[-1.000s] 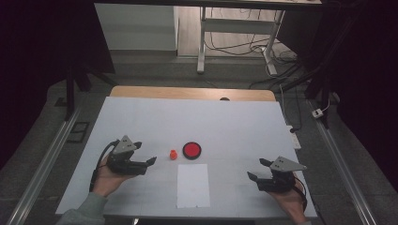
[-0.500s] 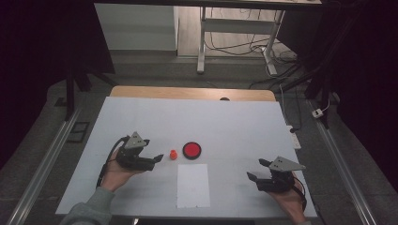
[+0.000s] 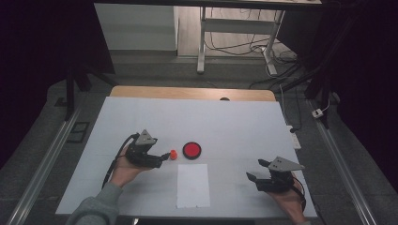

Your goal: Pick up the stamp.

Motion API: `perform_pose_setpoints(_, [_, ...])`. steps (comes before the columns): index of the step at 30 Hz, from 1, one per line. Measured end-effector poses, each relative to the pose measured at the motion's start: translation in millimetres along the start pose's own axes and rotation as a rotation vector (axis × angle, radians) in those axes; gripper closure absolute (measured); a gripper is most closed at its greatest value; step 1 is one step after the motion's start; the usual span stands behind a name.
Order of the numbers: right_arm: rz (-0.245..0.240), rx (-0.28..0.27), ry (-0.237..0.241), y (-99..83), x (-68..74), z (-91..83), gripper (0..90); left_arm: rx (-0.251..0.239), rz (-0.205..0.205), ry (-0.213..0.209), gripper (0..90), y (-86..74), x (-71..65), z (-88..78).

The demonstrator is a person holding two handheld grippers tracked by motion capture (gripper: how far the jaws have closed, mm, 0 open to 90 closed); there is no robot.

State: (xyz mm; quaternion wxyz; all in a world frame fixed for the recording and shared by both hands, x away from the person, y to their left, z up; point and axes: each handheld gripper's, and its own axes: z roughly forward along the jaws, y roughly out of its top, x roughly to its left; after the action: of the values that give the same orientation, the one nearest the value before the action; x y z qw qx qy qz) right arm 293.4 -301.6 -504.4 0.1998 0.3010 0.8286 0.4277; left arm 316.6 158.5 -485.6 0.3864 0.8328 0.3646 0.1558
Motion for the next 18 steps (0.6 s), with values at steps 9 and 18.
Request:
perform_pose_setpoints(9, [-0.008, 0.016, -0.005, -0.5, 0.6, 1.4, 27.1, 0.020, 0.013, -0.016, 23.1, 8.4, -2.6, 17.4])
perform_pose_setpoints(18, [-0.009, 0.020, -0.002, -1.0, 1.0, 2.7, 27.2, 0.037, 0.017, -0.023, 24.4, 9.0, -2.3, 31.8])
